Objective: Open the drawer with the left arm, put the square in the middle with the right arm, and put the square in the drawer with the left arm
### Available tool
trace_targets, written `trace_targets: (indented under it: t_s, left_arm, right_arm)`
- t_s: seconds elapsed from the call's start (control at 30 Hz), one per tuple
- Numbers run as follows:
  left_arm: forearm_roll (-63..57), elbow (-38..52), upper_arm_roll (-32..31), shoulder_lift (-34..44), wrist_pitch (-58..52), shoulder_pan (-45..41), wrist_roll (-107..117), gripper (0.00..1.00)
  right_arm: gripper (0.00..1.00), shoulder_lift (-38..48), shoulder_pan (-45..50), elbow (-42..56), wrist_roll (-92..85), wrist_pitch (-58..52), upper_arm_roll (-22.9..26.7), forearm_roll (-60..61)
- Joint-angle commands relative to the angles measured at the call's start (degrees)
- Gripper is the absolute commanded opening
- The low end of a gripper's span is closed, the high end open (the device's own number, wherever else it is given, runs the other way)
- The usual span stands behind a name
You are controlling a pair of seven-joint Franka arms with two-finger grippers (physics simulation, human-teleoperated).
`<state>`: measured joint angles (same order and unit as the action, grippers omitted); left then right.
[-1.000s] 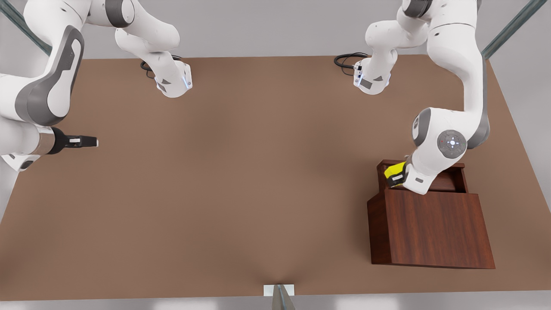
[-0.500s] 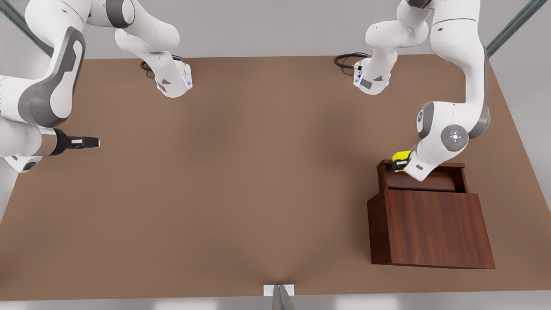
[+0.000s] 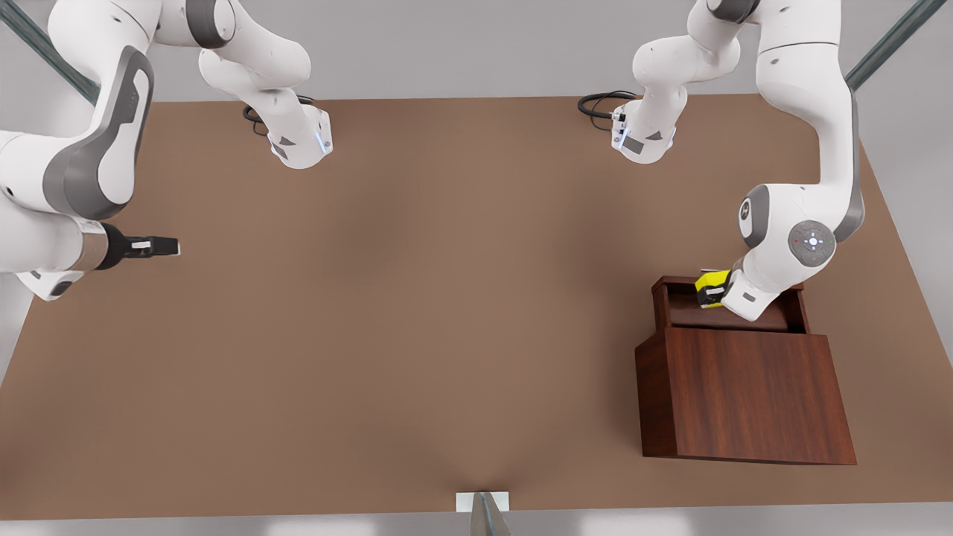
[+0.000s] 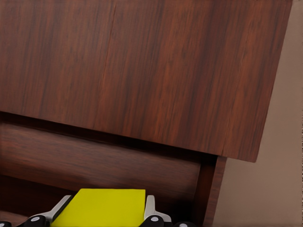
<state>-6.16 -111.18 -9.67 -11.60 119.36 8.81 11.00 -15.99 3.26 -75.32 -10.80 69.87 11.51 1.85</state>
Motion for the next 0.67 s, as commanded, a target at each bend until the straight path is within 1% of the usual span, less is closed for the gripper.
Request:
trace_targets:
  t_s: [0.0, 0.03, 0.07, 0.23, 0.27, 0.3, 0.33, 0.37, 0.4, 0.43, 0.47, 0.5, 0.53, 0.57, 0.63]
  left_arm:
    - [0.7, 0.1, 0.0, 0.1, 0.0, 0.0, 0.0, 0.96]
    - [0.7, 0.1, 0.0, 0.1, 0.0, 0.0, 0.0, 0.96]
    - [0.7, 0.3, 0.1, 0.1, 0.0, 0.0, 0.0, 0.99]
    - [0.7, 2.5, 0.1, 0.8, -1.3, 0.8, 0.3, 1.0]
    - [1.4, 4.1, -0.1, 3.4, -6.9, 0.8, 1.1, 1.0]
    - [5.3, 7.4, -1.0, 6.3, -14.5, 0.7, 1.3, 1.0]
    - [7.2, 11.8, -5.2, 8.2, -21.3, 0.7, 1.3, 1.0]
    - [6.1, 19.6, -9.8, 7.9, -29.5, 0.7, 0.8, 1.0]
    - [5.9, 23.5, -12.1, 7.6, -33.7, 0.7, 0.3, 1.0]
    - [5.9, 25.7, -13.9, 7.3, -34.7, 0.3, 0.3, 1.0]
    - [5.6, 26.0, -14.2, 7.7, -35.0, 0.0, 0.3, 1.0]
    - [4.8, 26.2, -12.4, 7.6, -34.9, -6.5, 0.5, 1.0]
    - [3.8, 26.5, -8.7, 7.5, -34.8, -10.5, 0.4, 1.0]
    - [4.2, 26.7, -6.2, 7.3, -34.8, -12.2, 0.3, 1.0]
    - [4.2, 26.7, -6.1, 7.1, -34.9, -12.2, 0.4, 1.0]
  right_arm:
    - [1.0, 0.0, 0.1, 0.0, 0.0, 0.0, 0.0, 0.0]
    - [1.0, 0.0, 0.0, 0.1, 0.0, 0.0, 0.0, 0.0]
    - [1.0, 0.0, 0.0, 0.1, 0.0, 0.0, 0.0, 0.0]
    - [1.0, 0.0, 0.1, 0.0, 0.0, 0.0, 0.0, 0.0]
    - [1.0, 0.0, 0.1, 0.0, 0.0, 0.0, 0.0, 0.0]
    - [1.0, 0.0, 0.1, 0.0, 0.0, 0.0, 0.0, 0.0]
    - [1.0, 0.0, 0.1, 0.0, 0.0, 0.0, 0.0, 0.0]
    - [1.0, 0.0, 0.1, 0.0, 0.0, 0.0, 0.0, 0.0]
    - [1.0, 0.0, 0.1, 0.0, 0.0, 0.0, 0.0, 0.0]
    - [1.0, 0.0, 0.1, 0.0, 0.0, 0.0, 0.0, 0.0]
    - [1.0, 0.0, 0.1, 0.0, 0.0, 0.0, 0.0, 0.0]
    - [1.0, 0.0, 0.1, 0.0, 0.0, 0.0, 0.0, 0.0]
    - [1.0, -0.1, 0.1, 0.0, 0.0, 0.0, 0.0, 0.0]
    - [1.0, 0.0, 0.1, 0.1, 0.0, 0.0, 0.0, 0.0]
    - [1.0, 0.0, 0.0, 0.1, 0.0, 0.0, 0.0, 0.0]
